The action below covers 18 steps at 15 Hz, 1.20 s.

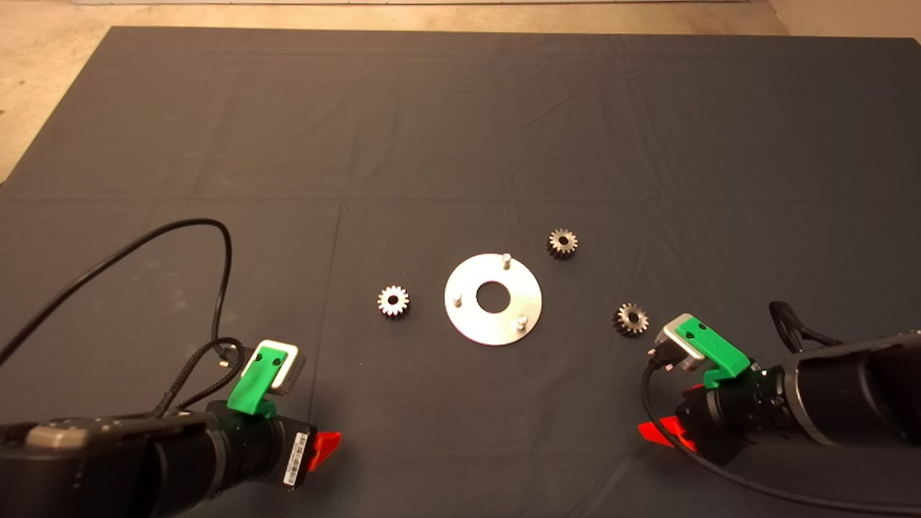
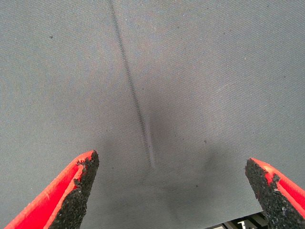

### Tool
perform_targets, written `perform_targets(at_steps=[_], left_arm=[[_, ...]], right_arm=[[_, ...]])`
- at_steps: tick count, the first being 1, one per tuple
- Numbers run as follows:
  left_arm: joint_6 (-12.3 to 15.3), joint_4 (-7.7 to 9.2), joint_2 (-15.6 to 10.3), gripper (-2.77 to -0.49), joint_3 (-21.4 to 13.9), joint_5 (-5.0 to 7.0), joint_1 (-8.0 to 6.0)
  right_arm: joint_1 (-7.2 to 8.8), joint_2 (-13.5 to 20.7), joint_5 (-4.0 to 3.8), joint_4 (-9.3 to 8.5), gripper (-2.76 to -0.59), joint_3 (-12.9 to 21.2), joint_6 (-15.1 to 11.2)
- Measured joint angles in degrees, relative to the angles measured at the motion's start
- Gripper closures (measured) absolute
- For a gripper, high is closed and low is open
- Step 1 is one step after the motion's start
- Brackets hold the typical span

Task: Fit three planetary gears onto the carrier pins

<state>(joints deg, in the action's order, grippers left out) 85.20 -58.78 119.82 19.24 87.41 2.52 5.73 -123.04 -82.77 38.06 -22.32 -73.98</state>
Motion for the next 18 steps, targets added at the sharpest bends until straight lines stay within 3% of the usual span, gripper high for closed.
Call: perform_targets(at_steps=[5, 7, 9, 11, 13, 14, 16, 18], left_arm=[[0.0, 0.00, 0.0, -2.22, 0.0, 0.00, 0.00], [0.0, 0.00, 0.2, -2.22, 0.0, 0.00, 0.00], [0.0, -0.01, 0.3, -2.22, 0.0, 0.00, 0.00], [0.0, -0.04, 0.6, -2.22, 0.0, 0.02, 0.00], [0.0, -0.09, 1.0, -2.22, 0.0, 0.02, 0.00], [0.0, -0.11, 1.1, -2.22, 0.0, 0.00, 0.00], [0.0, -0.15, 1.3, -2.22, 0.0, -0.01, 0.00], [0.0, -0.17, 1.6, -2.22, 0.0, -0.01, 0.00]], right_arm=[[0.00, 0.0, -0.13, 0.00, -2.05, 0.0, 0.0], [0.05, 0.0, -1.71, -0.17, -2.05, 0.0, 0.0], [1.27, 0.0, -3.32, -1.31, -2.05, 0.0, -0.1], [5.21, 0.0, -4.10, -4.58, -2.05, -0.1, -0.2], [11.35, 0.0, -4.60, -8.99, -2.05, -1.2, -0.2], [13.35, 0.0, -4.68, -11.18, -2.05, -2.1, -0.2], [15.46, 0.0, -4.77, -14.67, -2.05, -4.0, -0.2], [15.52, -0.1, -4.74, -16.05, -2.05, -6.0, -0.2]])
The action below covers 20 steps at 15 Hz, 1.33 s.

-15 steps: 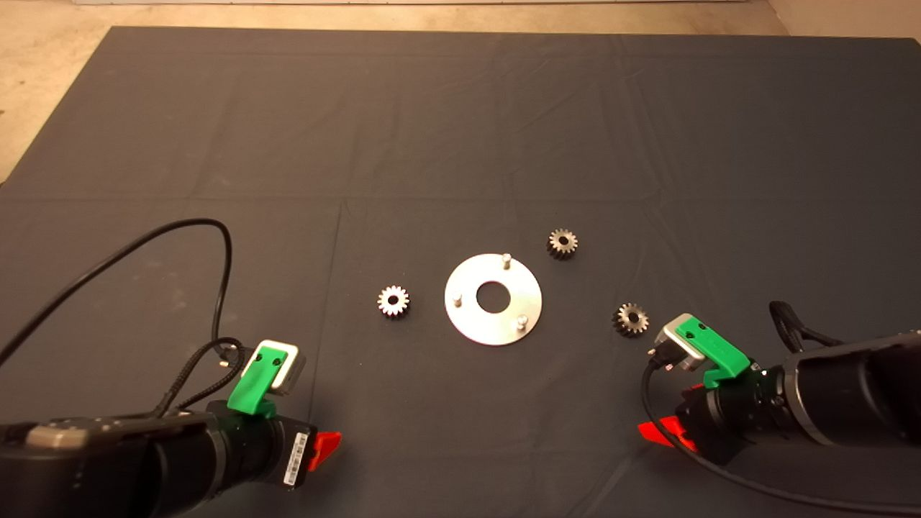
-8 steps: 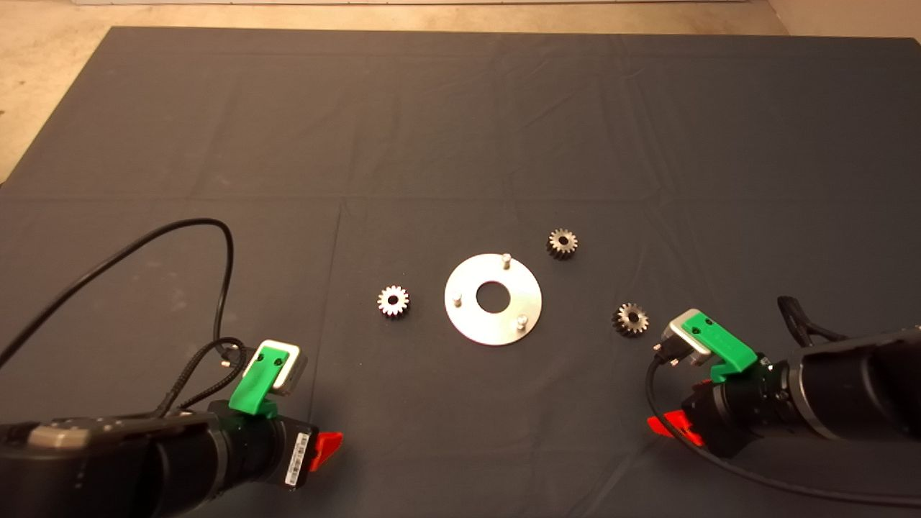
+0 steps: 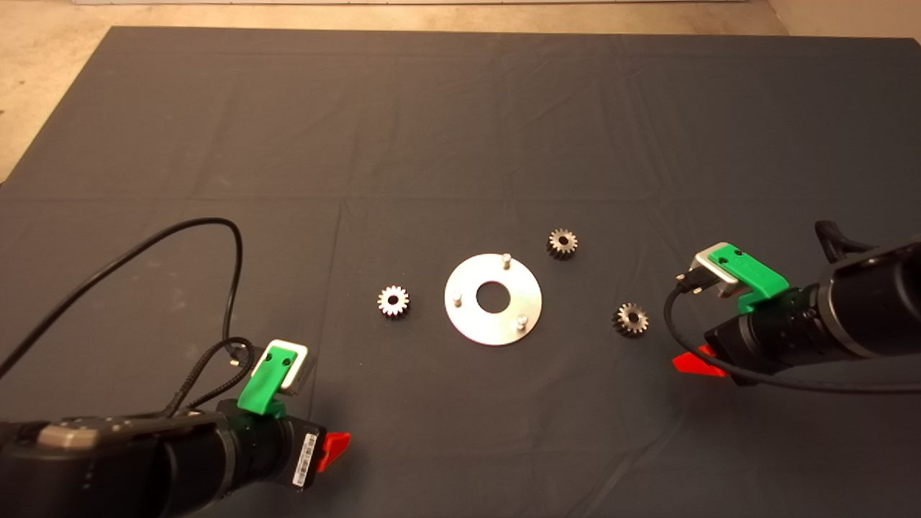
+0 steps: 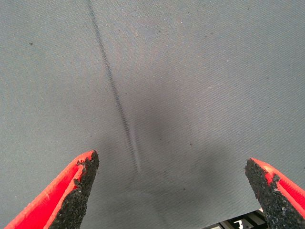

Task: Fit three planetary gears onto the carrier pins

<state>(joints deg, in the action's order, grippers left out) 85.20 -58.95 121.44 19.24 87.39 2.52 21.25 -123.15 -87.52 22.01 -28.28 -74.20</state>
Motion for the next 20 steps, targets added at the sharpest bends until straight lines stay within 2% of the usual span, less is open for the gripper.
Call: perform_targets(at_steps=[1, 4, 6, 8, 9, 10, 12, 14, 20], left_arm=[[0.0, 0.00, 0.1, -2.22, 0.0, 0.00, 0.00], [0.0, 0.00, 0.4, -2.22, 0.0, 0.01, 0.00], [0.0, -0.02, 0.8, -2.22, 0.0, 0.01, 0.00], [0.0, -0.02, 1.0, -2.22, 0.0, 0.00, 0.00], [0.0, -0.02, 1.3, -2.22, 0.0, 0.06, 0.00], [0.0, -0.06, 1.5, -2.22, 0.0, 0.00, 0.00], [0.0, -0.06, 1.6, -2.22, 0.0, 0.06, 0.00], [0.0, -0.09, 1.6, -2.22, 0.0, 0.01, 0.00], [0.0, -0.48, 1.6, -2.22, 0.0, 0.01, 0.00]], right_arm=[[0.00, -0.1, 0.23, -0.63, -2.05, -1.8, 0.0], [-0.20, -0.1, 1.11, -0.91, -2.05, -7.1, 0.7], [-0.46, -1.4, 1.63, -1.68, -2.05, -8.7, 2.4], [-1.11, -3.4, 1.88, -1.93, -2.05, -10.6, 2.8], [-1.33, -4.8, 2.24, -1.95, -2.05, -11.0, 2.9], [-1.58, -6.3, 2.98, -1.98, -2.05, -11.0, 3.0], [-3.06, -7.5, 3.69, -2.12, -2.05, -11.4, 3.2], [-4.44, -7.8, 3.39, -2.14, -2.05, -12.6, 3.3], [-4.47, -7.8, 2.76, -2.17, -2.05, -13.1, 4.0]])
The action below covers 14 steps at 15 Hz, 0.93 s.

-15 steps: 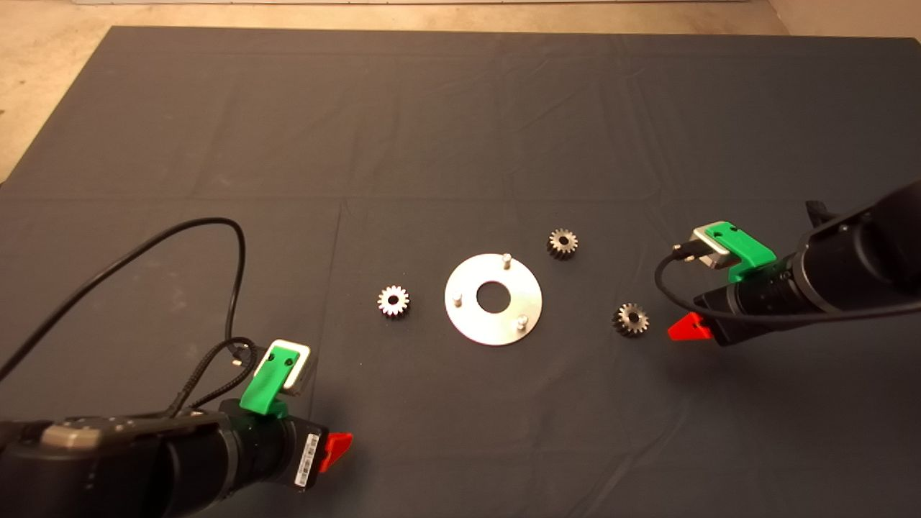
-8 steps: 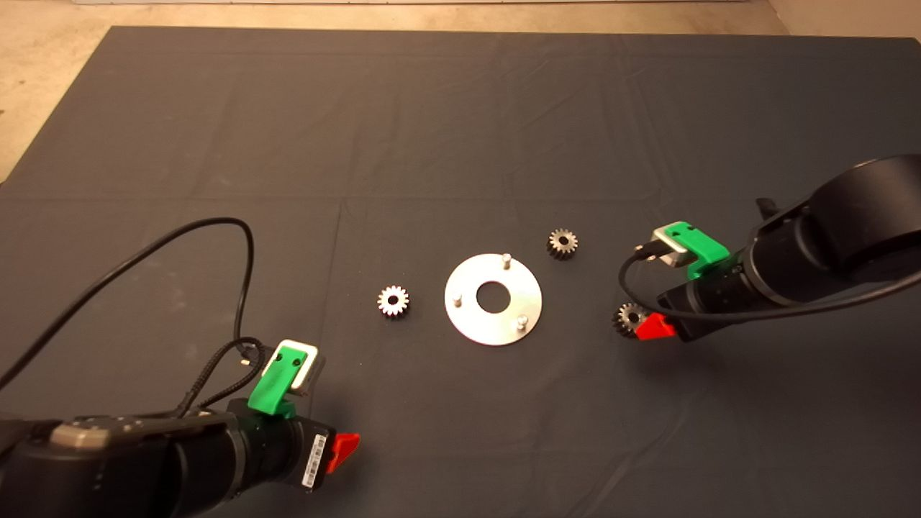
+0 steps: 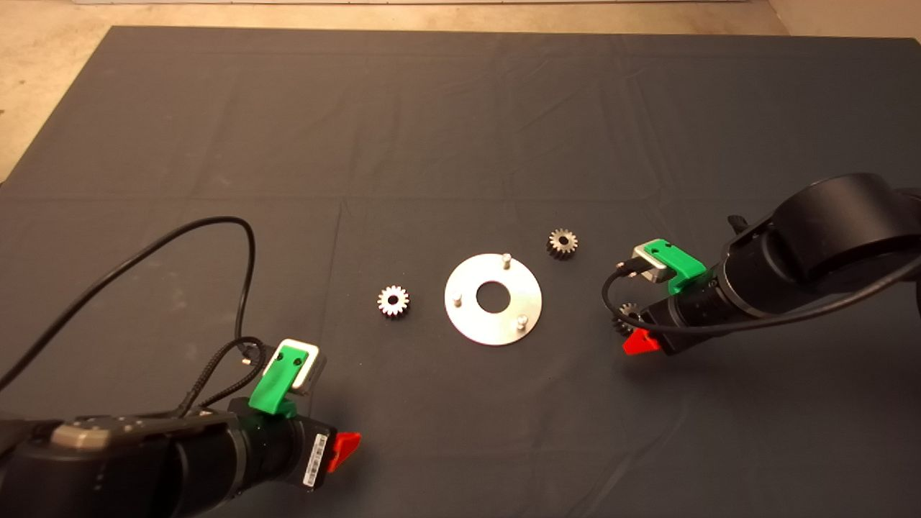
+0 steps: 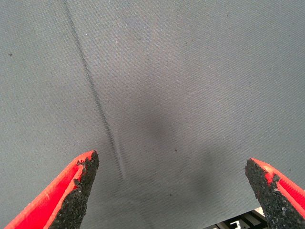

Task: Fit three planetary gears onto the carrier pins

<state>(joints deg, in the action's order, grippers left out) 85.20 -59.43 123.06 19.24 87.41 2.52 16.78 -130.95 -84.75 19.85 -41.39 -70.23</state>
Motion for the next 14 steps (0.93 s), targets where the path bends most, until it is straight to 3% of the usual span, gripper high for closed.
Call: perform_targets(at_steps=[4, 11, 14], left_arm=[[0.0, -0.05, 0.0, -2.22, 0.0, -0.01, 0.00], [0.0, -0.22, 0.3, -2.22, 0.0, -0.01, 0.00], [0.0, -0.22, 0.5, -2.22, 0.0, 0.00, 0.00]], right_arm=[[-0.41, 0.0, -0.13, 0.00, -2.05, -3.5, 2.7], [-1.13, 0.0, -0.11, 0.00, -2.05, -4.2, 3.1], [-2.62, 0.0, -0.11, 0.00, -2.05, -5.2, 3.4]])
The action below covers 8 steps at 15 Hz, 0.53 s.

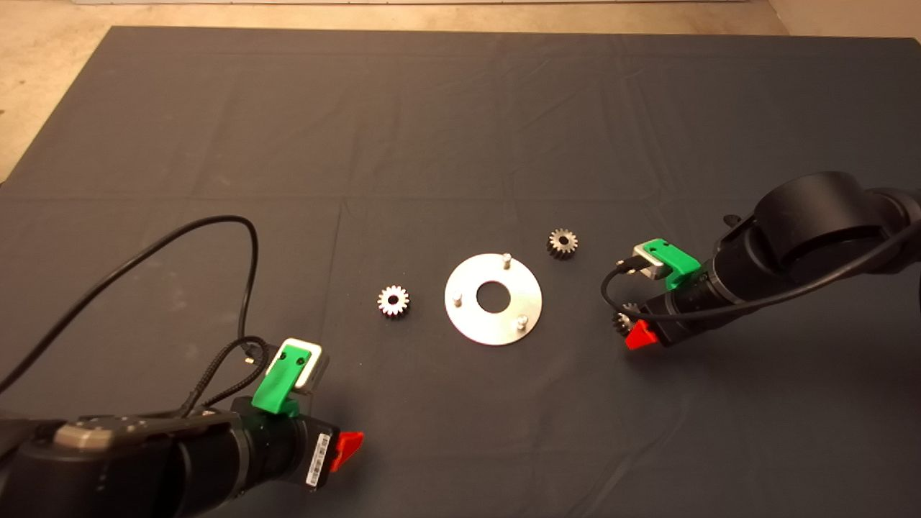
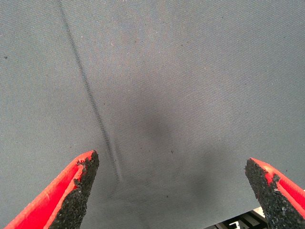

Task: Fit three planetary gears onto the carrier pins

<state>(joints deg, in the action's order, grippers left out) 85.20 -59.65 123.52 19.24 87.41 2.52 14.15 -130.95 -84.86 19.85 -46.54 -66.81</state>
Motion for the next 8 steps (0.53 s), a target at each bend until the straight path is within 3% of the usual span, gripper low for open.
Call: perform_targets(at_steps=[8], left_arm=[[0.0, -0.18, 0.3, -2.22, 0.0, 0.00, 0.00]], right_arm=[[-0.33, 0.0, 0.25, 0.21, -2.05, -1.6, 2.3]])
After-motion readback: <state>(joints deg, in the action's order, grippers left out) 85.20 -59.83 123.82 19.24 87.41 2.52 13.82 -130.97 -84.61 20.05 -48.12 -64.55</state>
